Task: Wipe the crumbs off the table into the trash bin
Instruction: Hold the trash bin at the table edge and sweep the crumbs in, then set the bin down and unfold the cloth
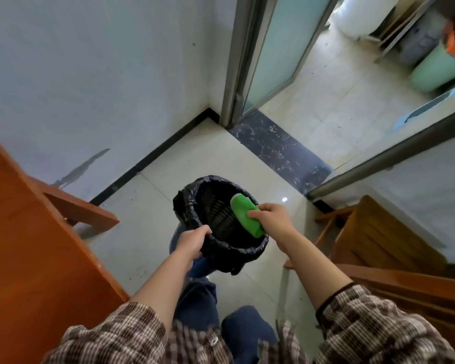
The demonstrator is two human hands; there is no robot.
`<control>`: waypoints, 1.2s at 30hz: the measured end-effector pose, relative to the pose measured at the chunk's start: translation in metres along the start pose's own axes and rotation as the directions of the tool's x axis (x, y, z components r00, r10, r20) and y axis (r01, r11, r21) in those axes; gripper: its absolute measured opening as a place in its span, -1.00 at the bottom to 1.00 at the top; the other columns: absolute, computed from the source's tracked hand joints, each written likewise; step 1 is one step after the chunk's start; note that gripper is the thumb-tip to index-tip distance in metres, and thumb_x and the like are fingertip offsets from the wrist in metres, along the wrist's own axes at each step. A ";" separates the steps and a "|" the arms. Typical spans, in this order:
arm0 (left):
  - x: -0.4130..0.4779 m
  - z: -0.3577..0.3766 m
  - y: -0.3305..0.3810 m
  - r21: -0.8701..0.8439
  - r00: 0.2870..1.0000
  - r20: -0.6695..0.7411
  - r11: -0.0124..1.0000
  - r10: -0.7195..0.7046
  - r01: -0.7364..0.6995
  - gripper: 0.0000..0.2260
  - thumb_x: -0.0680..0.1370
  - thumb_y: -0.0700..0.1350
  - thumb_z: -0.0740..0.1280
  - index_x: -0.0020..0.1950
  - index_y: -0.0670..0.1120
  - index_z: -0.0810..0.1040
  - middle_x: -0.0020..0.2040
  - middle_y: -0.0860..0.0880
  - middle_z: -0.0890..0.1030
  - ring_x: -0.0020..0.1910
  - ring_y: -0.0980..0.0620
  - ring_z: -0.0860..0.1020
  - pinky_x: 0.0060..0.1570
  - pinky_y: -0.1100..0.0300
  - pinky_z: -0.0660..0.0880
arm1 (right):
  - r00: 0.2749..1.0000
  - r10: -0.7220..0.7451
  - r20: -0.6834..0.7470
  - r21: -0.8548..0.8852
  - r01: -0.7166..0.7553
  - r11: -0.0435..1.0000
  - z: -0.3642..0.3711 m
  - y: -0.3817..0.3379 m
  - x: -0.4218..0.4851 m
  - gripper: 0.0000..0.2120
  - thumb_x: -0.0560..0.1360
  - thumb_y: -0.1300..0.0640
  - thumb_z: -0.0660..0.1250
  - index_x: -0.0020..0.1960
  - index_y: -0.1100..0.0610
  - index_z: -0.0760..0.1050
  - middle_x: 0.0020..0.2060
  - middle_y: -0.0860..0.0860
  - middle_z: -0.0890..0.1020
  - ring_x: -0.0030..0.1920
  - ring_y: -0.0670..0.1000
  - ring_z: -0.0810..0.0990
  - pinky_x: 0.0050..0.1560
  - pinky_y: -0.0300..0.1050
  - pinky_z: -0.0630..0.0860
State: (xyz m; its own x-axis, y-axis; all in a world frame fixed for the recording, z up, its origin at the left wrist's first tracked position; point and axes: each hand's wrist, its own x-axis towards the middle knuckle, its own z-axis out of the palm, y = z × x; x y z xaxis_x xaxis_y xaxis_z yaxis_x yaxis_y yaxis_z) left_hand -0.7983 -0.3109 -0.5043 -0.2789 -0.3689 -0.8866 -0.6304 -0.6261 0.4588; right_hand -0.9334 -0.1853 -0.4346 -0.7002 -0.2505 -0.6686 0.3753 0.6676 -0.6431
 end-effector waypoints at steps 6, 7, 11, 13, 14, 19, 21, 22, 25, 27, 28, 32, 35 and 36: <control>0.083 -0.016 0.039 -0.009 0.992 -0.118 0.999 -0.054 0.053 -0.87 0.44 -0.11 0.34 -0.07 -0.12 0.55 -0.12 -0.04 0.58 -0.15 0.02 0.54 0.04 0.04 0.53 | 0.998 -0.009 0.068 -0.031 0.011 0.999 0.046 -0.038 0.075 -0.94 0.42 0.20 0.39 -0.10 0.14 0.57 -0.30 0.00 0.58 -0.31 -0.05 0.54 -0.31 -0.19 0.49; 0.100 -0.020 0.042 -0.009 0.987 -0.153 0.998 -0.055 0.054 -0.88 0.44 -0.10 0.35 -0.08 -0.12 0.54 -0.13 -0.04 0.57 -0.17 0.02 0.53 0.05 0.03 0.53 | 0.997 -0.011 0.081 -0.056 0.015 0.998 0.056 -0.041 0.090 -0.93 0.43 0.18 0.38 -0.09 0.13 0.57 -0.28 0.01 0.58 -0.30 -0.05 0.54 -0.27 -0.16 0.50; 0.161 -0.035 0.043 -0.020 0.947 -0.317 0.999 -0.044 0.039 -0.77 0.40 -0.05 0.43 -0.05 -0.14 0.53 -0.12 -0.10 0.59 -0.11 -0.13 0.58 0.00 -0.04 0.58 | 0.993 -0.029 0.113 -0.102 0.041 0.994 0.091 -0.041 0.143 -0.90 0.46 0.17 0.36 -0.04 0.16 0.56 -0.23 0.03 0.58 -0.25 -0.03 0.54 -0.17 -0.11 0.50; 0.194 -0.046 0.035 -0.050 0.903 -0.425 0.997 -0.068 0.052 -0.73 0.35 -0.06 0.48 -0.04 -0.12 0.53 -0.09 -0.12 0.61 -0.09 -0.19 0.59 0.00 -0.07 0.58 | 0.990 -0.036 0.135 -0.097 0.049 0.994 0.109 -0.034 0.169 -0.93 0.47 0.16 0.35 -0.05 0.12 0.52 -0.23 0.02 0.57 -0.25 -0.03 0.53 -0.18 -0.12 0.48; 0.220 -0.052 0.028 -0.080 0.878 -0.470 0.995 -0.094 0.064 -0.74 0.32 -0.08 0.49 -0.06 -0.10 0.53 -0.08 -0.13 0.62 -0.10 -0.18 0.60 0.01 -0.05 0.58 | 0.988 -0.035 0.150 -0.096 0.050 0.994 0.121 -0.027 0.189 -0.95 0.48 0.16 0.34 -0.06 0.10 0.51 -0.24 0.02 0.57 -0.25 -0.02 0.54 -0.19 -0.12 0.48; 0.307 -0.069 -0.008 -0.340 0.858 -0.454 0.937 -0.238 0.080 -0.83 0.39 -0.25 0.45 -0.10 -0.16 0.50 0.01 -0.19 0.62 -0.03 -0.17 0.61 0.07 -0.03 0.56 | 0.975 0.037 0.219 -0.072 -0.021 0.997 0.162 0.009 0.253 -0.95 0.48 0.15 0.35 -0.06 0.05 0.51 -0.15 0.11 0.63 -0.21 0.06 0.61 -0.12 0.03 0.59; 0.329 -0.072 -0.016 -0.430 0.861 -0.435 0.901 -0.264 0.059 -0.80 0.46 -0.31 0.39 0.06 -0.20 0.50 0.02 -0.18 0.58 -0.03 -0.13 0.57 0.02 0.06 0.53 | 0.970 0.051 0.239 -0.071 -0.035 0.997 0.174 0.019 0.272 -0.95 0.48 0.15 0.35 -0.06 0.04 0.52 -0.14 0.12 0.63 -0.20 0.07 0.62 -0.07 0.08 0.60; 0.339 -0.074 -0.021 -0.458 0.859 -0.430 0.887 -0.279 0.059 -0.76 0.48 -0.31 0.38 0.13 -0.23 0.50 0.04 -0.18 0.57 -0.03 -0.12 0.56 0.01 0.08 0.51 | 0.968 0.055 0.243 -0.069 -0.039 0.997 0.180 0.023 0.280 -0.95 0.48 0.16 0.35 -0.08 0.03 0.51 -0.14 0.12 0.63 -0.21 0.07 0.61 -0.06 0.09 0.60; 0.365 -0.083 -0.037 -0.515 0.850 -0.413 0.854 -0.327 0.078 -0.69 0.50 -0.32 0.36 0.23 -0.28 0.47 0.13 -0.21 0.57 -0.01 -0.13 0.56 0.03 0.08 0.51 | 0.961 0.072 0.266 -0.068 -0.056 0.996 0.196 0.035 0.300 -0.92 0.48 0.17 0.36 -0.15 0.01 0.51 -0.17 0.11 0.63 -0.20 0.09 0.60 -0.02 0.16 0.58; 0.375 -0.090 -0.046 -0.521 0.843 -0.407 0.848 -0.351 0.102 -0.69 0.51 -0.34 0.33 0.25 -0.29 0.45 0.17 -0.25 0.56 -0.01 -0.14 0.55 0.03 0.06 0.50 | 0.956 0.088 0.278 -0.067 -0.072 0.995 0.202 0.040 0.306 -0.92 0.48 0.18 0.36 -0.14 0.02 0.51 -0.19 0.10 0.63 -0.20 0.09 0.60 -0.01 0.18 0.56; 0.380 -0.094 -0.050 -0.513 0.834 -0.420 0.852 -0.359 0.108 -0.69 0.52 -0.34 0.32 0.26 -0.28 0.44 0.20 -0.26 0.55 0.00 -0.14 0.54 0.02 0.05 0.49 | 0.955 0.091 0.281 -0.063 -0.077 0.995 0.205 0.043 0.309 -0.92 0.48 0.20 0.37 -0.14 0.03 0.52 -0.22 0.08 0.63 -0.22 0.08 0.59 -0.01 0.18 0.56; 0.386 -0.106 -0.056 -0.416 0.782 -0.502 0.896 -0.369 0.156 -0.67 0.56 -0.35 0.25 0.31 -0.21 0.36 0.29 -0.24 0.46 0.05 -0.09 0.46 0.03 0.05 0.44 | 0.955 0.101 0.278 -0.046 -0.091 0.995 0.211 0.048 0.316 -0.91 0.47 0.24 0.37 -0.14 0.06 0.52 -0.28 0.04 0.61 -0.25 0.06 0.57 0.00 0.17 0.55; 0.386 -0.117 -0.053 -0.381 0.787 -0.472 0.897 -0.397 0.224 -0.60 0.56 -0.32 0.24 0.40 -0.21 0.30 0.25 -0.16 0.46 0.20 -0.18 0.49 0.07 0.03 0.46 | 0.957 0.110 0.267 -0.045 -0.101 0.994 0.211 0.048 0.315 -0.91 0.47 0.25 0.37 -0.13 0.08 0.52 -0.27 0.05 0.61 -0.24 0.07 0.57 0.01 0.16 0.55; 0.383 -0.120 -0.051 -0.380 0.790 -0.451 0.890 -0.416 0.252 -0.61 0.56 -0.29 0.25 0.39 -0.20 0.33 0.27 -0.16 0.47 0.21 -0.19 0.49 0.10 0.02 0.47 | 0.959 0.112 0.262 -0.046 -0.103 0.994 0.210 0.046 0.312 -0.92 0.47 0.25 0.37 -0.12 0.09 0.52 -0.27 0.06 0.62 -0.24 0.07 0.57 0.01 0.15 0.56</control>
State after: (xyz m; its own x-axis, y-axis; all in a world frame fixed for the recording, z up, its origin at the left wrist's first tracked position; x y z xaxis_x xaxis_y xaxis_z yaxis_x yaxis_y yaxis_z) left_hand -0.7857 -0.5029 -0.8600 0.3689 -0.3411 -0.8646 -0.3565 -0.9110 0.2073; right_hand -1.0069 -0.3795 -0.7514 -0.4702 -0.3494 -0.8105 0.4171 0.7213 -0.5529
